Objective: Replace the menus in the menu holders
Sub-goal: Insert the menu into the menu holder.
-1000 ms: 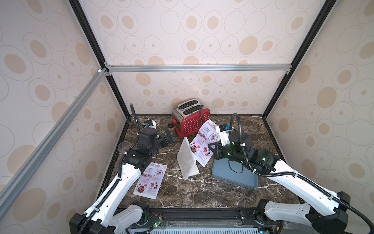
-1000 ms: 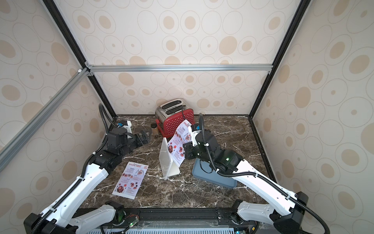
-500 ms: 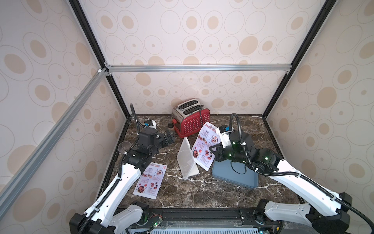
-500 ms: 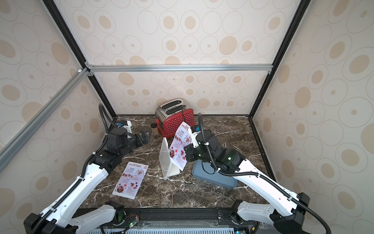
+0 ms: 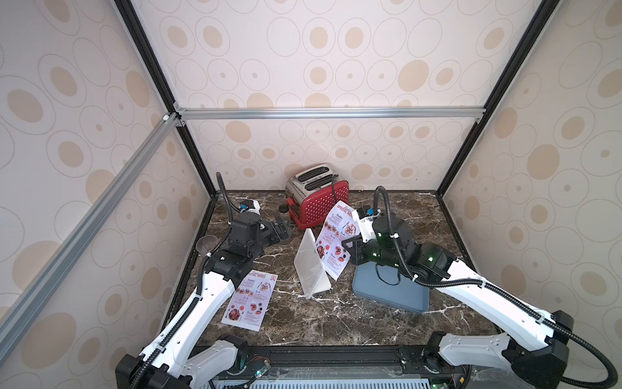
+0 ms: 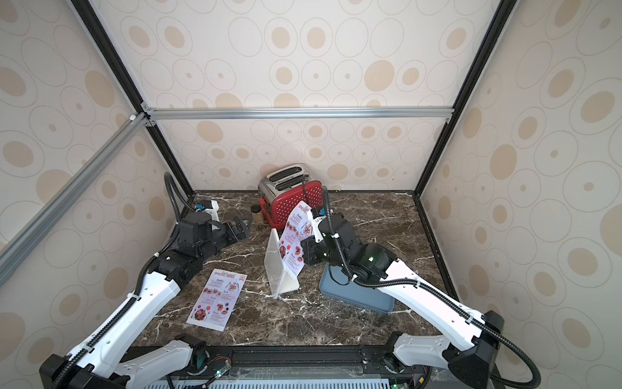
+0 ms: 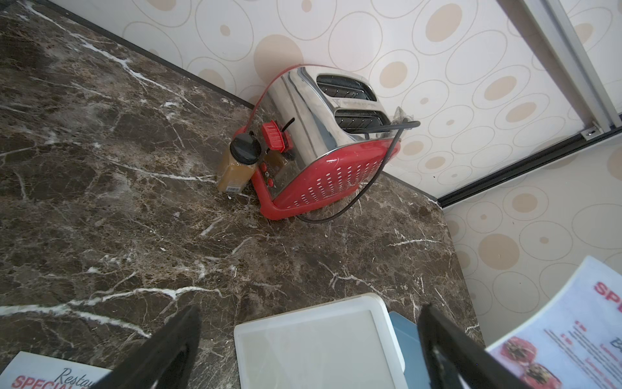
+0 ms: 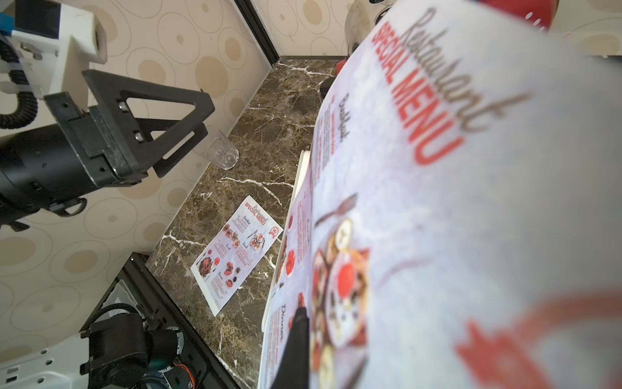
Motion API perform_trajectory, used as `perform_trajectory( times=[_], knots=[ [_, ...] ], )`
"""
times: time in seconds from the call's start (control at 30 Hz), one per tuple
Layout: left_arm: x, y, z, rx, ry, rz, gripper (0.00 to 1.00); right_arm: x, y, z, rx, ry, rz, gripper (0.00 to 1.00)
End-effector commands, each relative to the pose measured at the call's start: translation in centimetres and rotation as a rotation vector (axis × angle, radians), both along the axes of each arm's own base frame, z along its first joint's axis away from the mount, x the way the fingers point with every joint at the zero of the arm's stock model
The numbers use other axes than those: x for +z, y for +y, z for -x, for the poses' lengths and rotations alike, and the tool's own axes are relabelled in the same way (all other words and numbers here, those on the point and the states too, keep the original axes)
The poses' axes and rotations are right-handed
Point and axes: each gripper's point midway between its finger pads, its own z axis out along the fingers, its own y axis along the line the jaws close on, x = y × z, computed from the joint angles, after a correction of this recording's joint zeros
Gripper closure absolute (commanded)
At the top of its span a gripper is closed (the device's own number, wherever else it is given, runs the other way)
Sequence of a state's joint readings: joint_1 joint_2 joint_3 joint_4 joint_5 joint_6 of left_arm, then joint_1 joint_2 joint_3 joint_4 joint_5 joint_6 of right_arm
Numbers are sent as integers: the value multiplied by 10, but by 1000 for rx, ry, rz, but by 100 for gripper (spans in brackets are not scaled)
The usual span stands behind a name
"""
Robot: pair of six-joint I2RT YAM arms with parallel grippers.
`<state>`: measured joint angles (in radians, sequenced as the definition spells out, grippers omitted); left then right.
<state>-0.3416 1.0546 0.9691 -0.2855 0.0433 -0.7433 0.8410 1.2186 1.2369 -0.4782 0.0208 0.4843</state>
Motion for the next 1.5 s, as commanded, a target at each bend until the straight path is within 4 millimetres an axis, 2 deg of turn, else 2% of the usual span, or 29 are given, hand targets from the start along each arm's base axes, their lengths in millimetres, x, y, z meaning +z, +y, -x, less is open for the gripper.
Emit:
perform_trajectory(
  times=[0.0, 0.73, 1.1, 1.47],
  knots=[
    [16, 2, -1, 2, -41, -7, 1, 16, 7, -9, 4, -49, -29, 100],
    [17, 2, 1, -3, -44, -12, 1, 15, 20, -42, -84, -126, -67, 100],
    [17, 3, 2, -1, -44, -13, 0, 7, 26, -46, -107, -102, -100, 100],
    [17, 3, 3, -7, -43, -19, 1, -1, 29, -42, -126, -90, -93, 100]
  ],
)
